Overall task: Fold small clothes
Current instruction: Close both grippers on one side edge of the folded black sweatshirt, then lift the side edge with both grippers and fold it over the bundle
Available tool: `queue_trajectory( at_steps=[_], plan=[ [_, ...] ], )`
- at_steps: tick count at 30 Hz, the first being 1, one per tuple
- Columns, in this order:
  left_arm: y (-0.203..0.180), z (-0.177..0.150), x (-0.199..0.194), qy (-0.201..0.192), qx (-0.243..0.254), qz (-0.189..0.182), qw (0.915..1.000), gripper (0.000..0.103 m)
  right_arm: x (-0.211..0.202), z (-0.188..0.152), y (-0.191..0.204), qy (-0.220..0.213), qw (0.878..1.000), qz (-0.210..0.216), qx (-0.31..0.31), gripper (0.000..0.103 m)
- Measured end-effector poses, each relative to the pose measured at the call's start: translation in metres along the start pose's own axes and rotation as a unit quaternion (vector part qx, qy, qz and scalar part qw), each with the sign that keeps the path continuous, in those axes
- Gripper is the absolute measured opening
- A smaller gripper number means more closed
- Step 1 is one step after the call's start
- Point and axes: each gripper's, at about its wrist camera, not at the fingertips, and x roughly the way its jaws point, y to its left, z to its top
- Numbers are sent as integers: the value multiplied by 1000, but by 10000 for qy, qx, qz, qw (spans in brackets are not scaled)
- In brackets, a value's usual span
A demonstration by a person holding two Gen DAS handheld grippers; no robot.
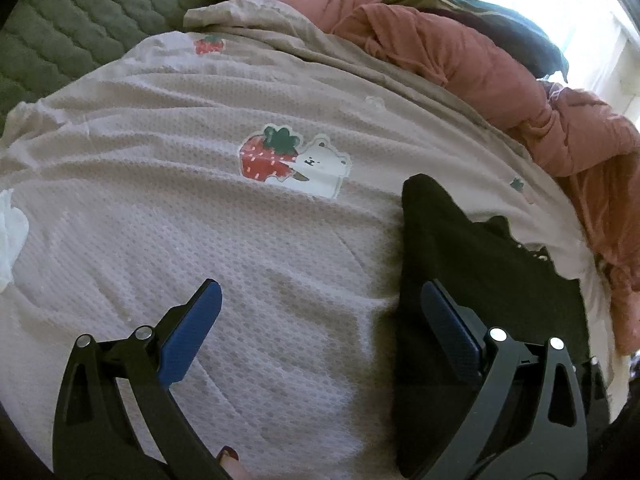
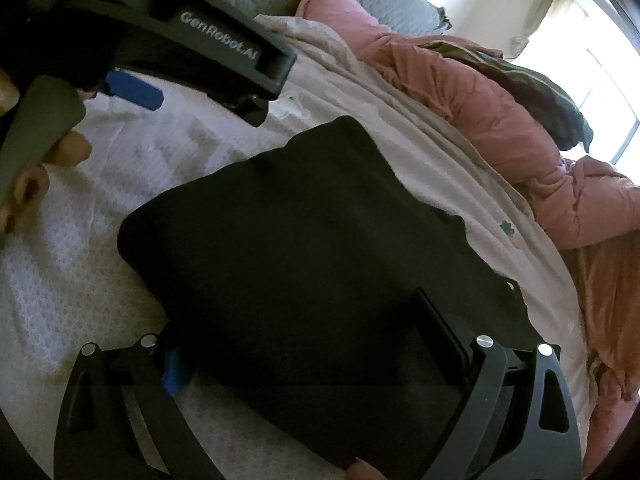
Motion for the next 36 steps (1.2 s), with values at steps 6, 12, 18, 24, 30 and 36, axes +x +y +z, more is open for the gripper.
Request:
queue_trajectory(
  at_steps=[6, 12, 18, 24, 30, 36],
  plan=[
    [0, -1, -1, 38, -226, -478, 9986, 93, -17, -3, -9, -368, 9984, 294, 311, 31],
    [5, -3, 6, 225, -635, -1110, 9915, 93, -29, -8, -27, -634, 9931, 526, 831, 22],
    [8, -2, 19, 563, -1336, -2000, 9690, 93, -32, -11, -30, -736, 9905, 602, 992, 22],
    [-13, 12, 38, 1087, -1364, -2346, 9563, 93, -38, -17, -43, -908, 9841, 781, 1313, 20],
    [-48, 15, 62, 1731, -1024, -2529, 9464, 93, -41, -22, -53, -963, 9790, 937, 1534, 20],
    [-59, 14, 77, 1747, -853, -2384, 9515, 46, -37, -21, -48, -886, 9809, 961, 1439, 20]
  ],
)
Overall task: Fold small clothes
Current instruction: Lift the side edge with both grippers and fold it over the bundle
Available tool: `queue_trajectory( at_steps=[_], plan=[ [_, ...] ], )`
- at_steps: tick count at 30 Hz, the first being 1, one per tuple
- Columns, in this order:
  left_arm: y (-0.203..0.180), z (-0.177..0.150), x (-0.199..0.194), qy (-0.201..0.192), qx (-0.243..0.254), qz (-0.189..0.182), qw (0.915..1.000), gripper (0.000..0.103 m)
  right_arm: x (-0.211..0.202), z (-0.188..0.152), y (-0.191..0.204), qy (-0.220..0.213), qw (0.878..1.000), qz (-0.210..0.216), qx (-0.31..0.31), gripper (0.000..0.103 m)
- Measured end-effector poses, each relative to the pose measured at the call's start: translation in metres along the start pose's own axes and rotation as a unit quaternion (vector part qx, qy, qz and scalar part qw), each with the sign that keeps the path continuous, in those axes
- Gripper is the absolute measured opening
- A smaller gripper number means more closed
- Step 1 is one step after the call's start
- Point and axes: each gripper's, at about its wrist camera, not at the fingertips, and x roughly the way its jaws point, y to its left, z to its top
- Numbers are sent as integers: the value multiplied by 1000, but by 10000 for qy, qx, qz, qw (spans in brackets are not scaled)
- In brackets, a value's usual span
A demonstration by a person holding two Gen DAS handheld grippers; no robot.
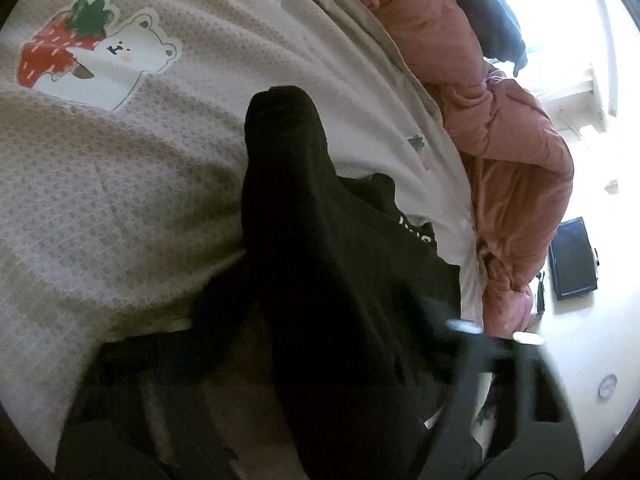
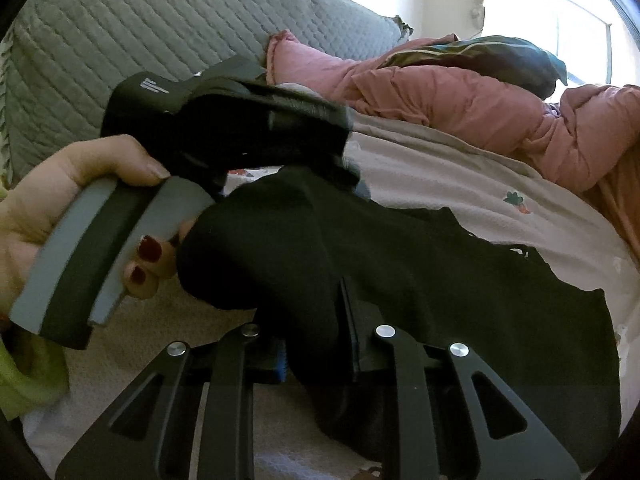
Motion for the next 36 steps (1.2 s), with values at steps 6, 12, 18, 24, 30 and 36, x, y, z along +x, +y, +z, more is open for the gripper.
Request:
queue_trajectory(
  at_steps=[6, 12, 18, 24, 30, 36],
  plan=[
    [1, 1, -4, -114, 233, 12, 9997, 12, 5, -1, 6, 70, 9999, -49, -147, 20],
    [-23, -7, -18, -345, 780, 66, 9963, 10, -8, 1, -2, -37, 10000, -79, 44, 19],
    [-50, -19, -30, -468, 933, -18, 9945, 10, -27, 2, -14, -141, 9995, -134, 258, 18],
    [-87, -26, -30, -458, 1175, 202, 9918, 10, -49, 1, -30, -322, 9981, -214, 482, 17],
    [-125, -35, -22, -427, 1335, 359, 9895, 12, -70, -6, -57, -533, 9948, -206, 847, 16],
    [-163, -48, -4, -311, 1551, 492, 9862, 15, -91, -19, -87, -671, 9897, -175, 1253, 16]
  ],
)
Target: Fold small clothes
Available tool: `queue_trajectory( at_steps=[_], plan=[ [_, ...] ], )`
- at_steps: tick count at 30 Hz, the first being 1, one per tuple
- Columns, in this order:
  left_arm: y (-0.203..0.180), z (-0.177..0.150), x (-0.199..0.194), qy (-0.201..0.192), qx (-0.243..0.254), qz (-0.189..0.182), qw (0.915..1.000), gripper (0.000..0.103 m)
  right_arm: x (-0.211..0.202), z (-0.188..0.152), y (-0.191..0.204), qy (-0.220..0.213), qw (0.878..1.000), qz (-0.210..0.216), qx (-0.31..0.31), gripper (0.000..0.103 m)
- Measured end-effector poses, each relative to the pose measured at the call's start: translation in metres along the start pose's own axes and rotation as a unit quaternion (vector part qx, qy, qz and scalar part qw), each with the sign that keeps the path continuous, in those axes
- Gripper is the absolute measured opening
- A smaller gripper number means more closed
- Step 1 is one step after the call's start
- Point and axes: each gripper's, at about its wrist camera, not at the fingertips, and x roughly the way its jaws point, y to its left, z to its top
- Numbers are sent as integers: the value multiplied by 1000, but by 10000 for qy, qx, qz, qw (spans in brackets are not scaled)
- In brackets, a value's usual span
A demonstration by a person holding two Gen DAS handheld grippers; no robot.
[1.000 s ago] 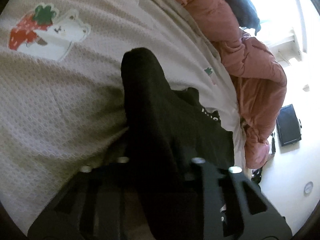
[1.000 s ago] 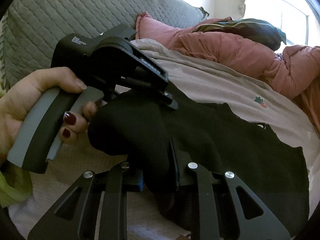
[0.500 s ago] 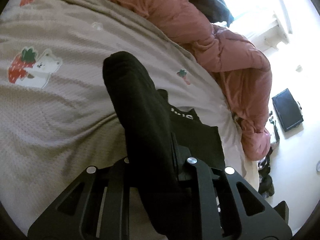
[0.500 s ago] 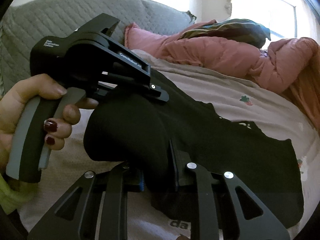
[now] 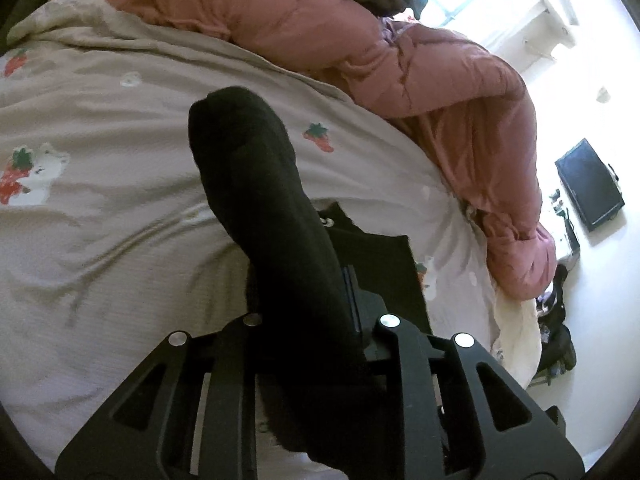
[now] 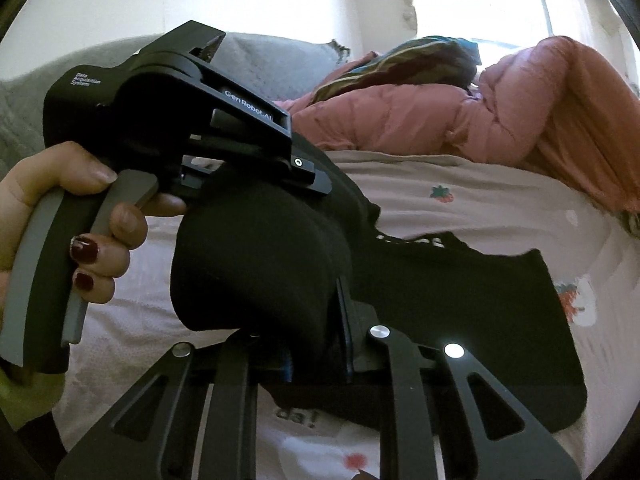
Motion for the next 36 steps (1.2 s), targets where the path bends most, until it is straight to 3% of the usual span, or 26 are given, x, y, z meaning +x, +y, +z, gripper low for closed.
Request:
queue_trajectory(
  at_steps=[19, 22, 23, 24, 25, 30, 36],
  plan=[
    [-65, -16, 85, 640, 283, 308, 9971, 25, -17, -33, -93, 304, 9921, -146, 1207, 15],
    [-70, -21, 96, 664, 318, 143, 9972, 43, -12, -40, -107, 445, 9875, -74, 1509, 15],
    [-70, -22, 96, 662, 284, 1, 9974, 57, -11, -43, -113, 491, 9853, -56, 1637, 15],
    [-69, -23, 95, 642, 255, -145, 9975, 64, -10, -46, -118, 526, 9828, -53, 1767, 15],
    [-70, -25, 93, 621, 275, -212, 9975, 66, -9, -49, -126, 573, 9787, -27, 1971, 16],
    [-64, -33, 77, 339, 574, 130, 9977, 64, -7, -67, -155, 684, 9533, 390, 2915, 17],
    [-38, -49, 62, 5, 868, 891, 9922, 64, -14, -69, -157, 635, 9455, 512, 3153, 22]
  ],
)
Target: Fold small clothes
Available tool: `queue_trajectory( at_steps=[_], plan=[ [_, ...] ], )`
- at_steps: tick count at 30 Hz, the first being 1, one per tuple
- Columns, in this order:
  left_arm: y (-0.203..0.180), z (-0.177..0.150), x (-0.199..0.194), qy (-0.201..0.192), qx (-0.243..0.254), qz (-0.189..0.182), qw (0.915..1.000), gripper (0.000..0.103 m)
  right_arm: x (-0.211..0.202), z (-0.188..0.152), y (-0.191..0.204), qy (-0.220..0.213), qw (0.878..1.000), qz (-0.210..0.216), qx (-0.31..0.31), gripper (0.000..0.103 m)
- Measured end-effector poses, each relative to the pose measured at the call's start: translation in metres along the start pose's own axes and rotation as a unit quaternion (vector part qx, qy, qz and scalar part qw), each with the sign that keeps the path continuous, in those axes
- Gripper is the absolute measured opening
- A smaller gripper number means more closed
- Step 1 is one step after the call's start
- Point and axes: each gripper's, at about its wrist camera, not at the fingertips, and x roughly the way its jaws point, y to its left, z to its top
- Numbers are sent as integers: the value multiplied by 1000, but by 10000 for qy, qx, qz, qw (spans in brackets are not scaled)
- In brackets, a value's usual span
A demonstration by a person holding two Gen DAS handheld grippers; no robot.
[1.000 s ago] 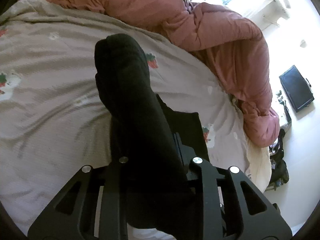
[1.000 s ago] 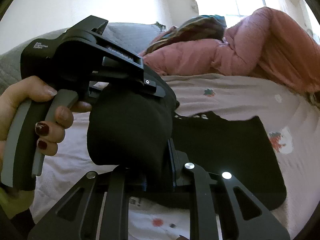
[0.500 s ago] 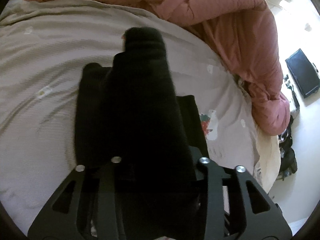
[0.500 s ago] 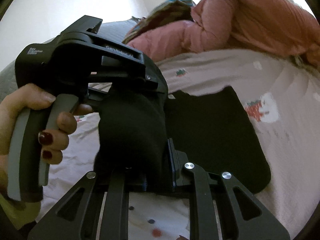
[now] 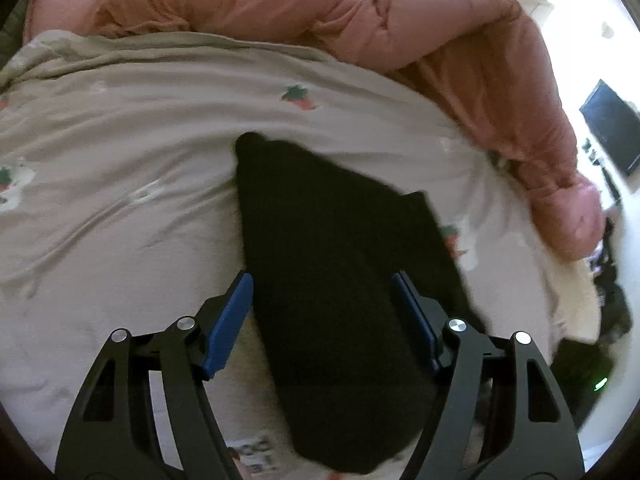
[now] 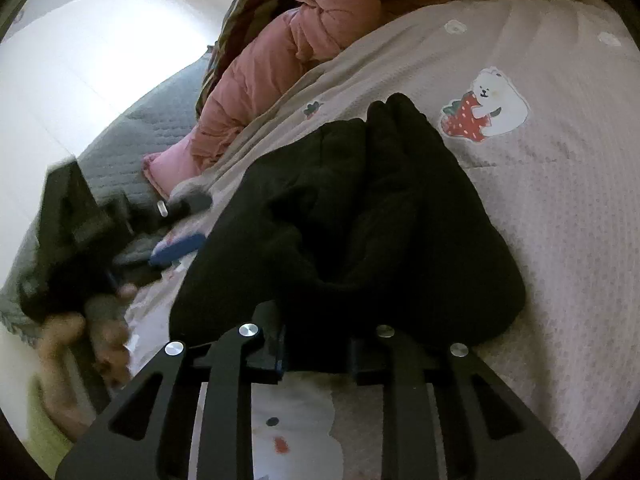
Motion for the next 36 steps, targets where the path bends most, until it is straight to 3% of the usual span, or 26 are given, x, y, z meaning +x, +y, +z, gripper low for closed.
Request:
queue_trajectory(
  at_steps=[5, 7, 10, 16, 20, 21, 22, 23, 25, 27, 32, 36],
  plan=[
    [10, -15, 9, 65, 68, 121, 9999, 63, -5, 10, 1, 27, 9999, 75, 123, 35],
    [14, -17, 8, 53, 5, 47, 10000, 63, -6, 16, 1, 22, 9997, 100, 214, 53],
    [14, -17, 8, 58, 15, 24, 10000, 63, 1, 30, 1, 202, 9992, 227, 267, 68],
    [11, -18, 8, 65, 76, 24, 9999, 63, 30, 64, -1, 764, 9965, 285, 205, 78],
    [10, -18, 8, 87, 97, 20, 9999, 63, 46, 82, -3, 1140, 9920, 491, 238, 77],
    [10, -18, 8, 86, 115, 42, 9999, 63, 47, 83, -2, 1195, 9915, 490, 175, 70],
    [8, -18, 8, 88, 133, 52, 9999, 63, 50, 85, 1, 1272, 9911, 397, 14, 54],
    [7, -18, 9, 97, 155, 51, 9998, 63, 52, 85, 4, 1307, 9910, 206, -180, 44],
    [4, -19, 9, 107, 193, 62, 9997, 63, 50, 84, 6, 1336, 9902, 87, -408, 31],
    [1, -20, 9, 112, 232, 60, 9997, 63, 41, 84, 10, 1224, 9905, 47, -618, 26],
    [-11, -21, 6, 95, 339, -56, 9994, 63, 7, 91, 32, 723, 9868, -65, -1448, 22],
    [-22, -22, 9, 176, 441, -132, 9988, 64, 1, 89, 30, 590, 9792, -473, -1880, 22]
  ],
)
